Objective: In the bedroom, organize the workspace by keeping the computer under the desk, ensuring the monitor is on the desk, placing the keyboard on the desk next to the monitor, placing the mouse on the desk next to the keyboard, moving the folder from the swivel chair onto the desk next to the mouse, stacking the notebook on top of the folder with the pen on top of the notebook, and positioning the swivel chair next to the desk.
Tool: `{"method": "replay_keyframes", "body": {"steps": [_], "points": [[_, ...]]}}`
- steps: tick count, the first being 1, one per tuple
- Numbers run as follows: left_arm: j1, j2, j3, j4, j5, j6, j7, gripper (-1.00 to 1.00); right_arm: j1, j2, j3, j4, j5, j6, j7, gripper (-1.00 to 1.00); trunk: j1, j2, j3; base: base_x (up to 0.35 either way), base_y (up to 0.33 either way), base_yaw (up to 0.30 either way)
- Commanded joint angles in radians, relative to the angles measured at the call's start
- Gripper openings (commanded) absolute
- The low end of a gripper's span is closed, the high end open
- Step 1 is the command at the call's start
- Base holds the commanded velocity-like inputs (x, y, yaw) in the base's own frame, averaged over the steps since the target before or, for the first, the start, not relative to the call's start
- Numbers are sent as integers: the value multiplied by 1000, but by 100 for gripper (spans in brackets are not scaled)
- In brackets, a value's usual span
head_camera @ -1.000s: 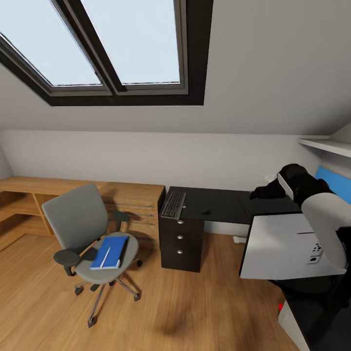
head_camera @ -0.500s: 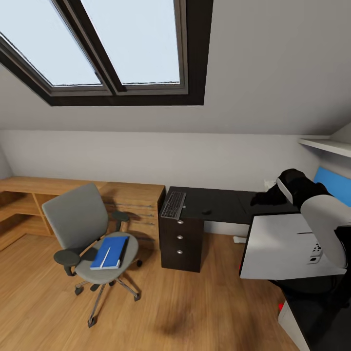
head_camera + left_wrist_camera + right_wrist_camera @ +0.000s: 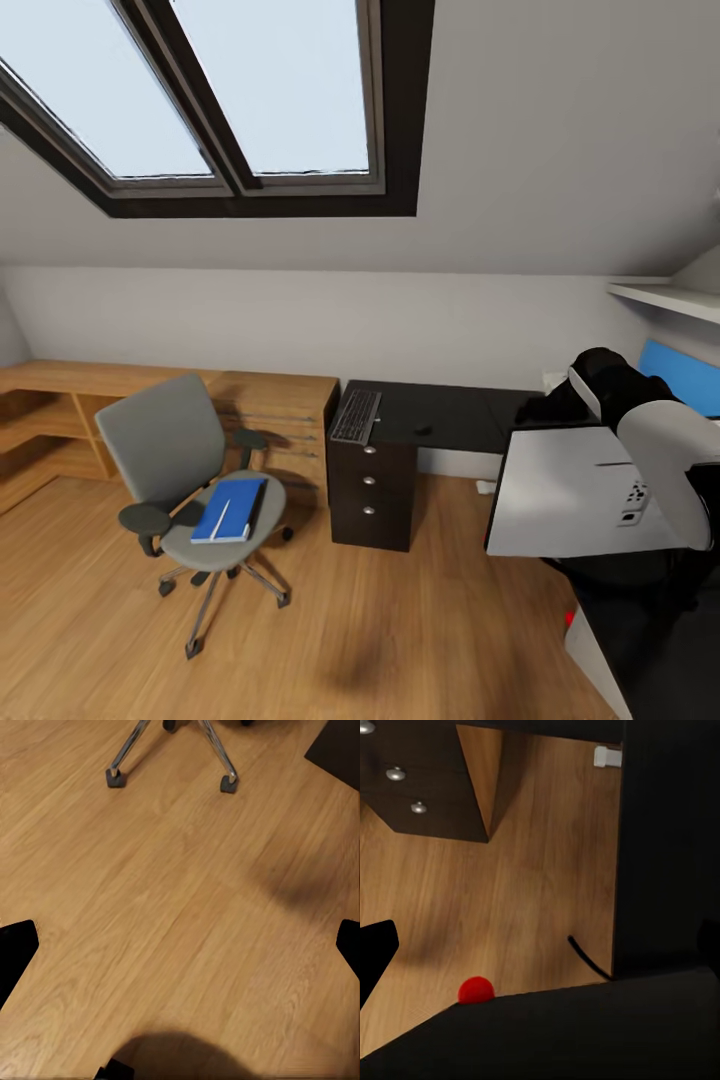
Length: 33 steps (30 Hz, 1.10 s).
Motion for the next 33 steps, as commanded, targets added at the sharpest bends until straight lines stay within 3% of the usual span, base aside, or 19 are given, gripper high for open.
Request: {"method": "replay_keyframes", "body": {"steps": [1, 33], "points": [[0, 0, 1, 1, 8, -2, -7, 100, 0, -1, 4, -1, 5, 3, 7, 100, 0, -1, 0, -169, 0, 0], [0, 0, 0, 1, 9, -2, -7, 100, 0, -5, 6, -11, 28, 6, 6, 100, 0, -1, 0, -92, 0, 0]]}}
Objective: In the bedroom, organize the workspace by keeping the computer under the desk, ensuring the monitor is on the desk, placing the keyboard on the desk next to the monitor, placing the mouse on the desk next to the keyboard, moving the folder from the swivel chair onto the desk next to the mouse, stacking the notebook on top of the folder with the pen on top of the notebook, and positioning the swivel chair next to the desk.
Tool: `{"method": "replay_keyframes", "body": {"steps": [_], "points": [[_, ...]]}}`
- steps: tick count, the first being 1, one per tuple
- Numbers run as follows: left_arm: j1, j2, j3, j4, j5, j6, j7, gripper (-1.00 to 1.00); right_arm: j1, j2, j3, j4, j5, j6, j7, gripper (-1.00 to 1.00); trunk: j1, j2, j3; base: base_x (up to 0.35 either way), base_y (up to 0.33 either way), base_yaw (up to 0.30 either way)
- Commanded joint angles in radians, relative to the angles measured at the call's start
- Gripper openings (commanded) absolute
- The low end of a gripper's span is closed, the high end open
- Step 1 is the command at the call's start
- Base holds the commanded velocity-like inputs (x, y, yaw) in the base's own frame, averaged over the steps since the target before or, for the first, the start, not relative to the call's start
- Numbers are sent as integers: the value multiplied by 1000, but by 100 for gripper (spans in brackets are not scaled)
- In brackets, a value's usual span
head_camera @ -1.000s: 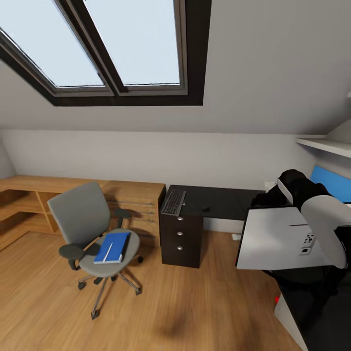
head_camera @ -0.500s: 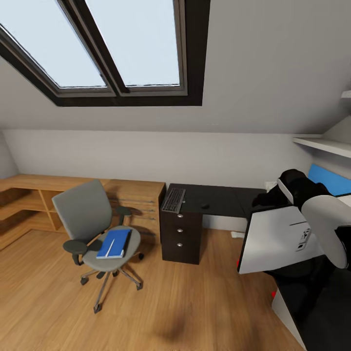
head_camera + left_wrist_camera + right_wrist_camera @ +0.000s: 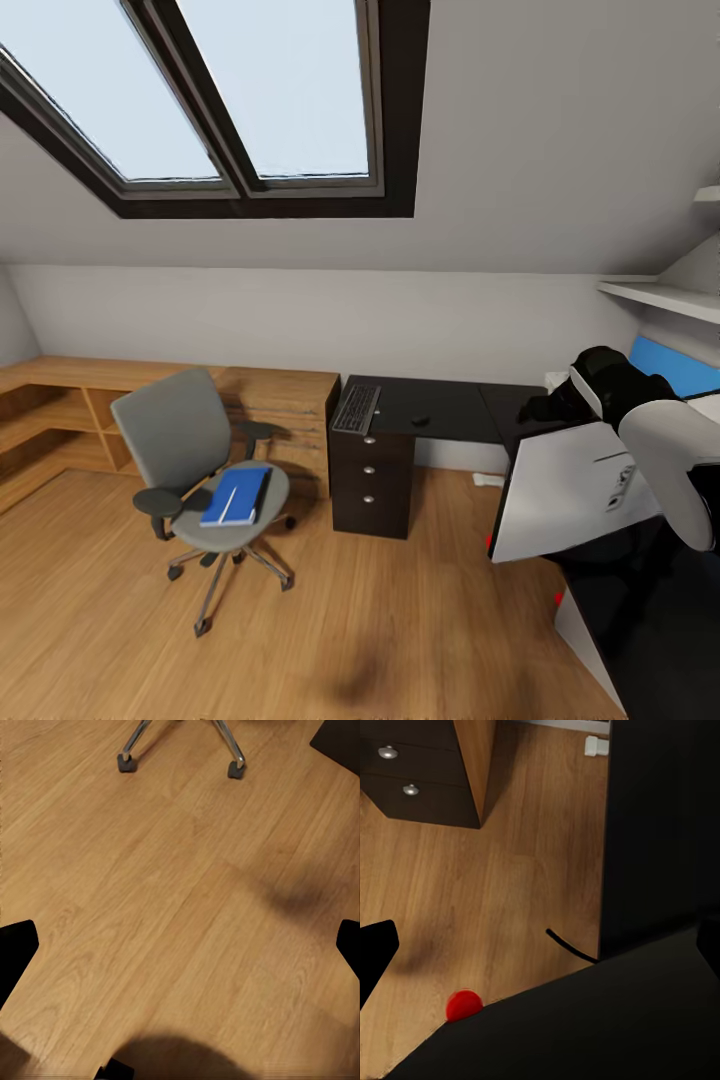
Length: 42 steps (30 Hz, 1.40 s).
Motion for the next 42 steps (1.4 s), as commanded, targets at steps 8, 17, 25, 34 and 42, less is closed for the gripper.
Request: {"method": "replay_keyframes", "body": {"steps": [8, 17, 25, 34, 42], "points": [[0, 0, 1, 1, 7, -2, -7, 100, 0, 0, 5, -4, 10, 3, 8, 100, 0, -1, -1, -45, 0, 0], [0, 0, 1, 1, 7, -2, -7, 100, 0, 0, 5, -6, 10, 3, 8, 100, 0, -1, -1, -12, 0, 0], [0, 0, 1, 1, 7, -2, -7, 100, 0, 0, 5, -5, 10, 3, 8, 100, 0, -1, -1, -33, 0, 0], [0, 0, 1, 1, 7, -2, -7, 100, 0, 0, 5, -5, 10, 3, 8, 100, 0, -1, -1, -77, -42, 0], [0, 0, 1, 1, 7, -2, -7, 100, 0, 0, 5, -5, 10, 3, 8, 100, 0, -1, -1, -19, -13, 0]]}}
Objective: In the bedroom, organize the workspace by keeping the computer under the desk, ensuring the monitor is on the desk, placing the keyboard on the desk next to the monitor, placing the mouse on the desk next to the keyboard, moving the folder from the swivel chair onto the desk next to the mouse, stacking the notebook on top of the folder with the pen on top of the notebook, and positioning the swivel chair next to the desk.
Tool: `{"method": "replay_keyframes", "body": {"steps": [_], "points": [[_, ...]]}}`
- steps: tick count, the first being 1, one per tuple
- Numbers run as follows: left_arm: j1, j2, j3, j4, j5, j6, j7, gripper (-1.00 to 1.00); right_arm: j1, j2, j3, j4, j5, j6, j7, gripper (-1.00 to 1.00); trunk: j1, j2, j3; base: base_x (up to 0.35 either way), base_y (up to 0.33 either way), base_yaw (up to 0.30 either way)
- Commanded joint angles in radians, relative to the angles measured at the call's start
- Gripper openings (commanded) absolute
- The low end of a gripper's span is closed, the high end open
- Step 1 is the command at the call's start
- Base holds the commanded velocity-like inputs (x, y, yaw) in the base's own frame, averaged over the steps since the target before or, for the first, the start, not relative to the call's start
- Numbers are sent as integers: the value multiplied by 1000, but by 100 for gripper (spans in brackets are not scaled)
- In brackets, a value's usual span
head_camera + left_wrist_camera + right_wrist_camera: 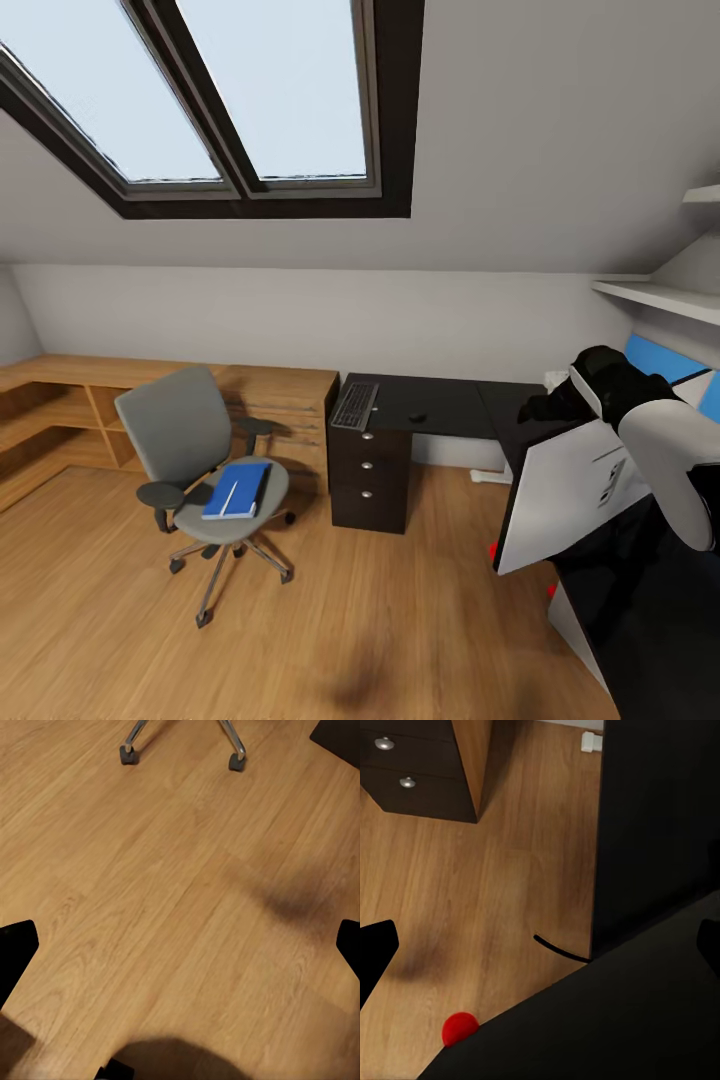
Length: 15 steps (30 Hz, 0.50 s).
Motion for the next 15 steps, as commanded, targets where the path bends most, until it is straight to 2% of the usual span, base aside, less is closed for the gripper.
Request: {"method": "replay_keyframes", "body": {"steps": [1, 15], "points": [[0, 0, 1, 1, 8, -2, -7, 100, 0, -1, 3, -1, 8, 3, 8, 100, 0, -1, 0, -4, -2, 0], [0, 0, 1, 1, 8, -2, -7, 100, 0, -1, 2, -1, 8, 3, 8, 100, 0, -1, 0, -67, -62, 0]]}}
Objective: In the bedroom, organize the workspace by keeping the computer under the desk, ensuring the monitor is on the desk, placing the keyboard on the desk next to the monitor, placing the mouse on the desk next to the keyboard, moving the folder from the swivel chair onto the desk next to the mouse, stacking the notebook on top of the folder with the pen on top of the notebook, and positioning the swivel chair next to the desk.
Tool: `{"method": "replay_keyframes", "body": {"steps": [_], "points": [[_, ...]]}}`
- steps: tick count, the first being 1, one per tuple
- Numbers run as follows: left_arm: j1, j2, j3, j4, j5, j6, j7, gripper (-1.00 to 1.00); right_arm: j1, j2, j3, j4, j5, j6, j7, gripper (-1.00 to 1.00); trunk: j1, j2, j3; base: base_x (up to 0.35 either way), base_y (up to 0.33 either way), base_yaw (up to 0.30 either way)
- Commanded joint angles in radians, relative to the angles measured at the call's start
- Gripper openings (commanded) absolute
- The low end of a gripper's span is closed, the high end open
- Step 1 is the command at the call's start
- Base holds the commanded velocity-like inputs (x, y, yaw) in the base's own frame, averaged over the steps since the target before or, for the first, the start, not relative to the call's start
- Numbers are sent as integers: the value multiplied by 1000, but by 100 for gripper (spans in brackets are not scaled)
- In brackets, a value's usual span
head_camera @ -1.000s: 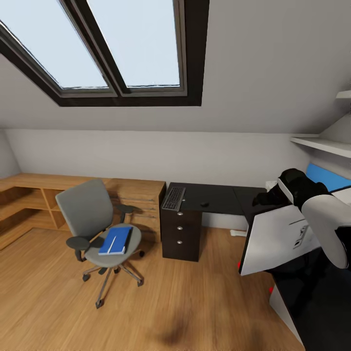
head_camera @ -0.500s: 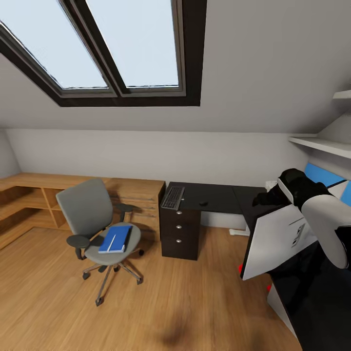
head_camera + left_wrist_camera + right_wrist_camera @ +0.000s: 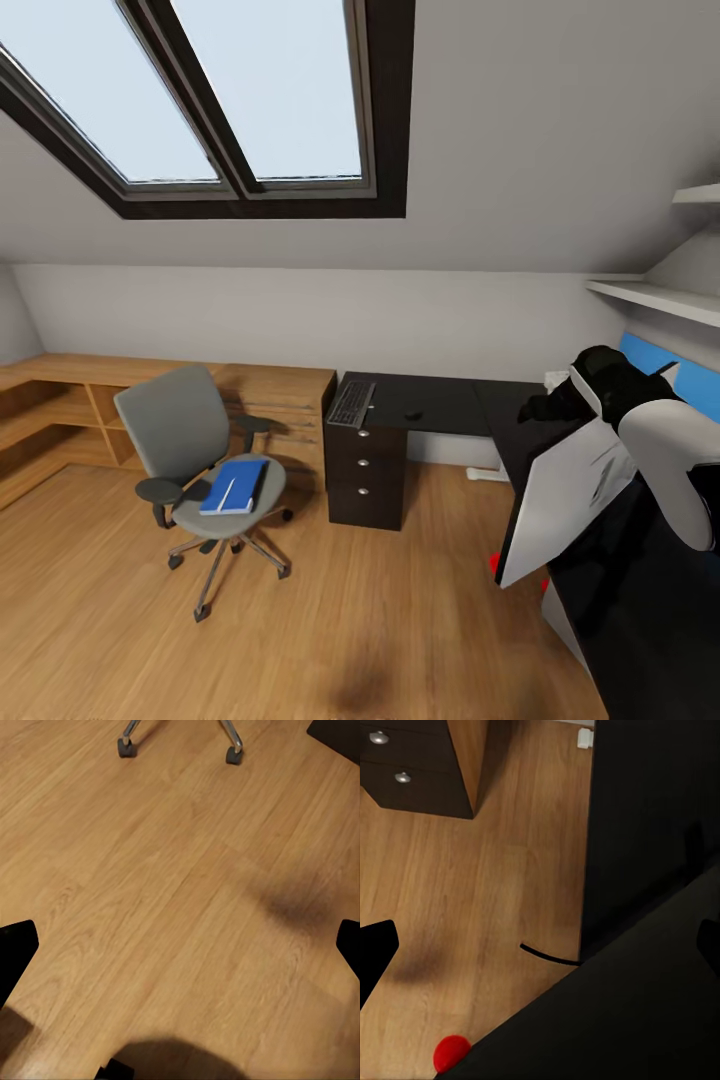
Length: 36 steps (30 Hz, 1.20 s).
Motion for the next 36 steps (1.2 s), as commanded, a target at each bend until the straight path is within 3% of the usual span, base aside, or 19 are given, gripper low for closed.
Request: {"method": "replay_keyframes", "body": {"steps": [1, 31, 36], "points": [[0, 0, 1, 1, 8, -2, -7, 100, 0, -1, 3, -1, 8, 3, 8, 100, 0, -1, 0, -11, -10, 0], [0, 0, 1, 1, 8, -2, -7, 100, 0, 1, 1, -3, 9, 1, 7, 100, 0, -1, 0, -24, -1, 0], [0, 0, 1, 1, 7, -3, -7, 100, 0, 0, -1, -55, 9, 4, 6, 100, 0, -1, 0, 0, 0, 0]]}}
